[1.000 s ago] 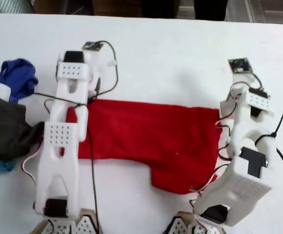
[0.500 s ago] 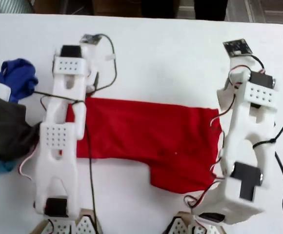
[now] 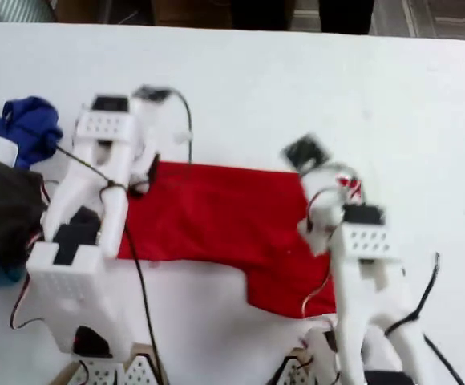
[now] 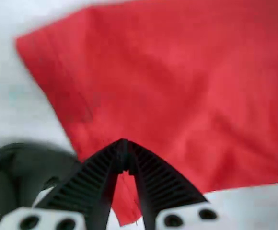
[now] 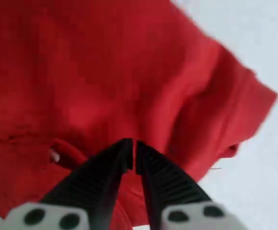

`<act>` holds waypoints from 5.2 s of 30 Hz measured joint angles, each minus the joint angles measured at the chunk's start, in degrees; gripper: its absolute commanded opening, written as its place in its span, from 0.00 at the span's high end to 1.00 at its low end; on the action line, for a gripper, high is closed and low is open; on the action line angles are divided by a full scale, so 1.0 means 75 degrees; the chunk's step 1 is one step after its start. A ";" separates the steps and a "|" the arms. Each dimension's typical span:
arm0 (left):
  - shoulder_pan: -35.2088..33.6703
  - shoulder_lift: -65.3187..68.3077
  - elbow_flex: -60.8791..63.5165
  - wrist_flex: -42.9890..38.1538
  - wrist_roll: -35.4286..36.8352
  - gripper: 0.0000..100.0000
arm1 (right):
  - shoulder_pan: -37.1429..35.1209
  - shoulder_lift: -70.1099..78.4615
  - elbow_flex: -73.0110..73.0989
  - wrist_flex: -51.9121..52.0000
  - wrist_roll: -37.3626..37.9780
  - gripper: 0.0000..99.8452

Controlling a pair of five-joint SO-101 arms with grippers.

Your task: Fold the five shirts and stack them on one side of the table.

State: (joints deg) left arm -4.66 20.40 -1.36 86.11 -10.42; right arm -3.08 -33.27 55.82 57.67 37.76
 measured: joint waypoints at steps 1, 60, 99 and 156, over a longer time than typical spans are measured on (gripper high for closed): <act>-0.0082 -0.0035 0.0527 -0.0340 -0.0035 0.97 | -0.0141 -0.0141 0.0305 -0.0035 0.0199 0.98; -0.0914 -0.0527 0.2954 -0.2778 -0.0035 0.97 | -0.1254 -0.7467 0.3856 0.0422 0.0832 0.98; -0.0914 -0.0527 0.2954 -0.2778 -0.0035 0.97 | 0.0703 -0.7537 0.4677 -0.2837 -0.0316 0.98; -0.0258 0.0703 -0.1922 0.0082 0.1102 0.97 | 0.1688 0.9084 -1.0221 0.3739 -0.1336 0.98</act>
State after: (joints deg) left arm -6.59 25.67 -15.78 86.73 -2.15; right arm 9.58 34.86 -20.84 85.71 27.74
